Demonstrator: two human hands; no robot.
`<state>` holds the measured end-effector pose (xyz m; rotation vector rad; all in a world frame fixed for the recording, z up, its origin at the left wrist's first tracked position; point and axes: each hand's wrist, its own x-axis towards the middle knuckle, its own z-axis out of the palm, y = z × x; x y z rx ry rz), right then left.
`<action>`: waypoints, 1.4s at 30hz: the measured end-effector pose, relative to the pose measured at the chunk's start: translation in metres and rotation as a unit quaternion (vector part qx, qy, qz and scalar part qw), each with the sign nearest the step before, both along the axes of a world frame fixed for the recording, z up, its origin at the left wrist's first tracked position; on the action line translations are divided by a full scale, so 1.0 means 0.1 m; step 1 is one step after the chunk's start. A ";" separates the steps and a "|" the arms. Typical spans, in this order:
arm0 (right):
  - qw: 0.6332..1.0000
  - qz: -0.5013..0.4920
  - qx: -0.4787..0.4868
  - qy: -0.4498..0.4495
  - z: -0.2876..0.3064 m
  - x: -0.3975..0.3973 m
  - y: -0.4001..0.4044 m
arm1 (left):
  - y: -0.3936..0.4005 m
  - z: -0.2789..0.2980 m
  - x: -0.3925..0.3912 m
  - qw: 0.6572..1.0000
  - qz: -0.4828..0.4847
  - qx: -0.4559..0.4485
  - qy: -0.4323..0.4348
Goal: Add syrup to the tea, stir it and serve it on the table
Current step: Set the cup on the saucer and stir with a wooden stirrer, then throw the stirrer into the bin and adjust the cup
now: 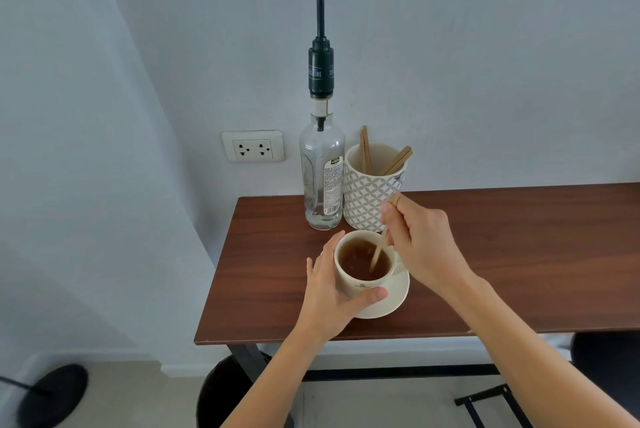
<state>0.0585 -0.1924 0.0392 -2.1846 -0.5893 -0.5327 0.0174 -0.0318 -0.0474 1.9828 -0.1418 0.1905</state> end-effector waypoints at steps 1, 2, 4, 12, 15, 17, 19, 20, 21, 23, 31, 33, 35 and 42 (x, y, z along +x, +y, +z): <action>1.000 0.016 0.014 0.010 0.00 -0.03 0.03 | 0.00 0.00 0.00 1.000 -0.001 0.000 -0.002; 0.999 0.028 0.025 0.008 0.00 -0.06 0.05 | 0.00 -0.01 0.01 1.000 -0.002 0.001 -0.002; 1.000 0.017 0.013 -0.018 0.00 -0.05 0.04 | -0.01 0.00 0.01 1.000 -0.002 0.002 0.002; 0.990 -0.031 0.106 -0.085 0.20 -0.17 -0.18 | -0.01 0.06 -0.01 1.000 0.008 0.009 0.000; 0.990 -0.028 0.109 -0.085 0.23 -0.21 -0.29 | 0.00 0.05 -0.02 1.000 0.006 0.001 0.008; 0.992 -0.027 0.092 -0.080 0.21 -0.25 -0.31 | 0.01 0.02 -0.02 1.000 0.003 -0.003 0.016; 0.990 -0.035 0.101 -0.090 0.21 -0.25 -0.33 | 0.00 0.01 -0.01 1.000 0.005 -0.004 0.022; 0.990 -0.029 0.100 -0.091 0.22 -0.24 -0.34 | -0.01 0.03 -0.02 1.000 0.006 -0.003 0.021; 0.992 -0.019 0.092 -0.086 0.23 -0.23 -0.34 | -0.01 0.04 -0.02 1.000 0.006 -0.003 0.018; 0.994 -0.014 0.079 -0.077 0.24 -0.21 -0.34 | -0.01 0.04 -0.02 1.000 0.000 -0.003 0.006; 0.984 -0.062 0.168 -0.014 0.32 -0.16 -0.35 | 0.22 0.10 -0.08 0.997 0.069 -0.030 -0.029; 0.967 -0.063 0.248 0.008 0.39 -0.16 -0.29 | 0.50 0.17 -0.10 0.988 0.134 -0.045 -0.057; 0.948 -0.055 0.313 0.019 0.46 -0.21 -0.16 | 0.90 0.20 -0.12 0.972 0.214 -0.050 -0.080; 0.928 -0.031 0.363 0.083 0.23 -0.58 1.07 | 2.69 -0.09 -0.12 0.940 0.342 0.000 -0.008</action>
